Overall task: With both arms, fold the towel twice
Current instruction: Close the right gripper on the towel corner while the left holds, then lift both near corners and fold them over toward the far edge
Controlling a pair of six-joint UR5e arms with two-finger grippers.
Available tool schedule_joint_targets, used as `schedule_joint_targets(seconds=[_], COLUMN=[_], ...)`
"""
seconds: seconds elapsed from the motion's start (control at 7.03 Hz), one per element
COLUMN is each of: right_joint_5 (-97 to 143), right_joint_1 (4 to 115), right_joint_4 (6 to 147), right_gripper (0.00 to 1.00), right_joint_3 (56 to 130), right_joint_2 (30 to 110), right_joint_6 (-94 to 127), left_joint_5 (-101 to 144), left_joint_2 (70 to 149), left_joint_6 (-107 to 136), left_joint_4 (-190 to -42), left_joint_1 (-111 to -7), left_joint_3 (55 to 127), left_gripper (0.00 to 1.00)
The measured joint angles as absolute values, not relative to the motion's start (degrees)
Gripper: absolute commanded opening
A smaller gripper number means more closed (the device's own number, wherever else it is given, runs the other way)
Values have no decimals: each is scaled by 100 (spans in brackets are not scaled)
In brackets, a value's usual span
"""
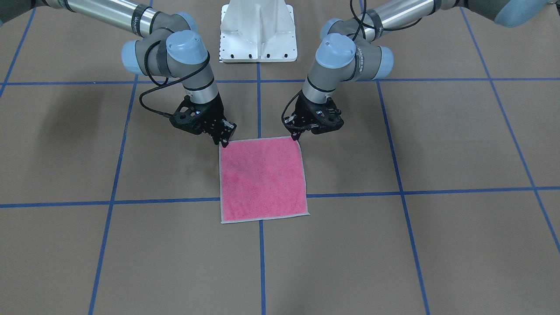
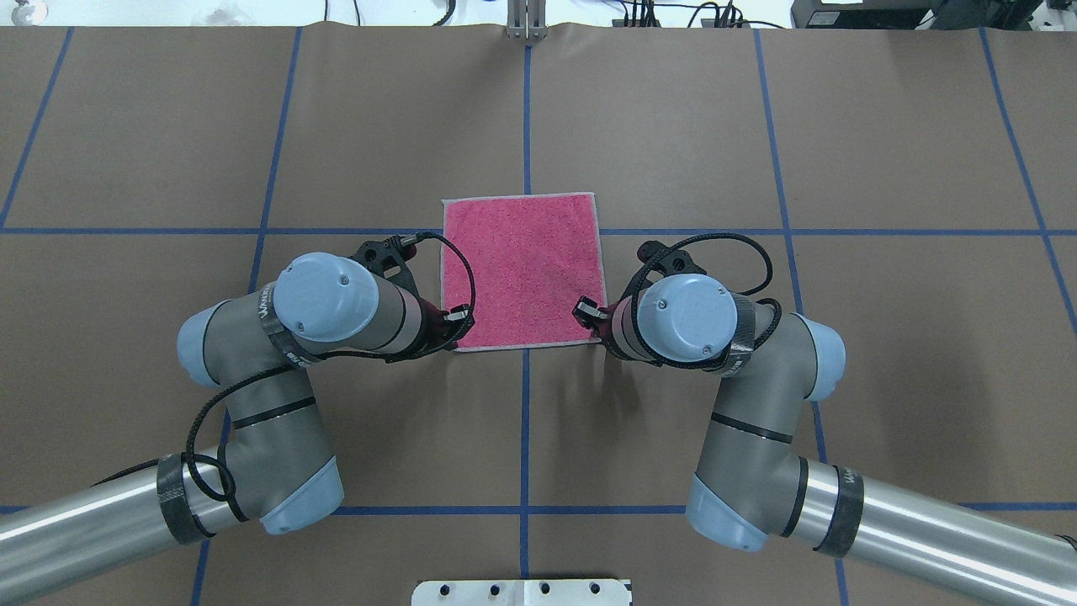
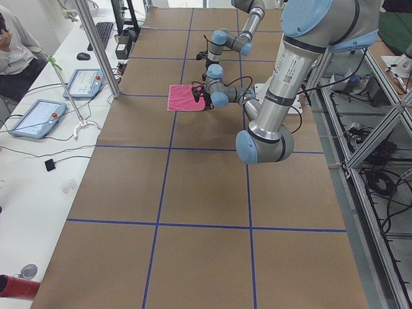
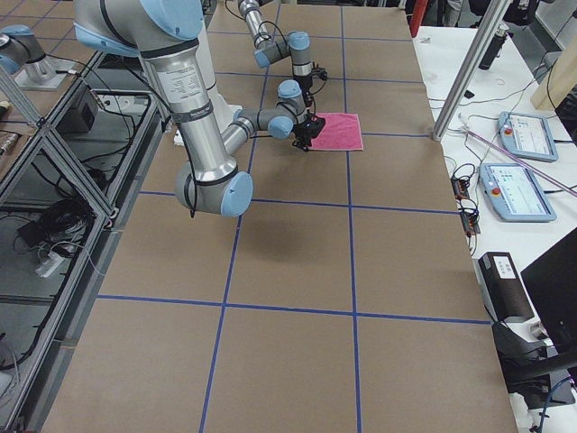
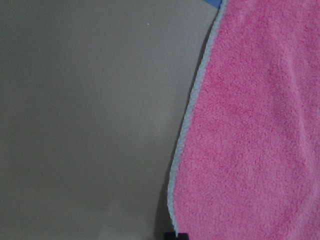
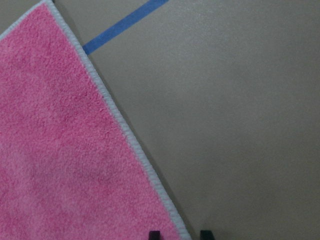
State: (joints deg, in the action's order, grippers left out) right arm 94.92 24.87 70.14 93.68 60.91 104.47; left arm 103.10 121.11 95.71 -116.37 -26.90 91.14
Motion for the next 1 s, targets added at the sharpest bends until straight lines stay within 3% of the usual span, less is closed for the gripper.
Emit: schedule_joint_targets(seconds=[0.28,1.0], right_joint_5=[9492,9500], right_joint_1=[2489,2537], right_joint_4=[7006,7020], right_gripper=[0,0], right_joint_3=[9371,9708], right_joint_2=[6087,6155], right_joint_6=[10450,10450], left_joint_5=[10310,10439], left_joint_2=[12111,12111], left_joint_6=[9571,9571], left_joint_4=[-11637,-11625], left_joint_1=[-2690,-2698], left_joint_3=[9114,9309], left_gripper=[0,0])
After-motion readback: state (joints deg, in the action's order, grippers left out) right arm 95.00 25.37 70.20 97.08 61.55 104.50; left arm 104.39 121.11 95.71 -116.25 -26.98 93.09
